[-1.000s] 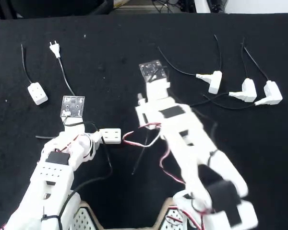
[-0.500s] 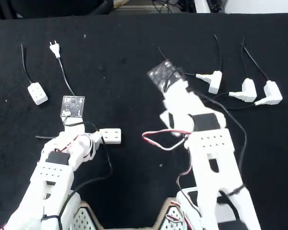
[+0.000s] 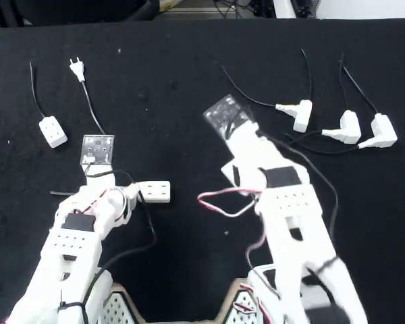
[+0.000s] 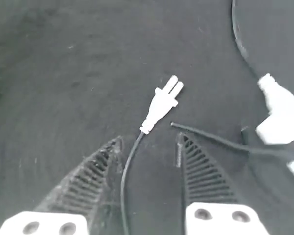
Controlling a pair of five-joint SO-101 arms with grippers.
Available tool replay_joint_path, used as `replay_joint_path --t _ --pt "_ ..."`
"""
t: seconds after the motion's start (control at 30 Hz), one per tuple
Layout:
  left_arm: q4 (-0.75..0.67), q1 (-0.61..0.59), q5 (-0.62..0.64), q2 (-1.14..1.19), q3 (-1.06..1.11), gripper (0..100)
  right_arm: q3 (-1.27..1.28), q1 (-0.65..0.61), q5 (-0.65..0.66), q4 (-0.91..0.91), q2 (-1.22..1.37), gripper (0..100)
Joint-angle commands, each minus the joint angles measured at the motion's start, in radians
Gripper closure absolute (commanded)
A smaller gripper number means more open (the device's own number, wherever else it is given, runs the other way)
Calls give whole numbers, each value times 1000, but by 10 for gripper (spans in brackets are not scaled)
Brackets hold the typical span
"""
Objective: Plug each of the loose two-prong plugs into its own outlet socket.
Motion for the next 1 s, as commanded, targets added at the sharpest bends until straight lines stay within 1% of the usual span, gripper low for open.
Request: replay_joint_path --t 0.0,0.1,0.17,0.33,0.5,0.77,0.97 --pt "-21 -16 5 -21 -36 822 -108 25 -64 -60 206 830" --pt "-21 -16 5 -21 -35 822 -216 25 -103 -64 374 829" --pt "-21 -16 5 -21 -35 822 -291 28 -103 -61 470 829" --pt "-21 -16 5 -21 -35 822 -433 87 -109 -58 608 829" --pt "-21 -16 5 -21 -39 822 -484 115 -109 -64 654 829" --pt "-21 -16 5 -21 -36 822 -499 52 -109 -114 700 829" --pt "-21 -18 5 -21 -35 822 -504 46 -109 -130 727 832"
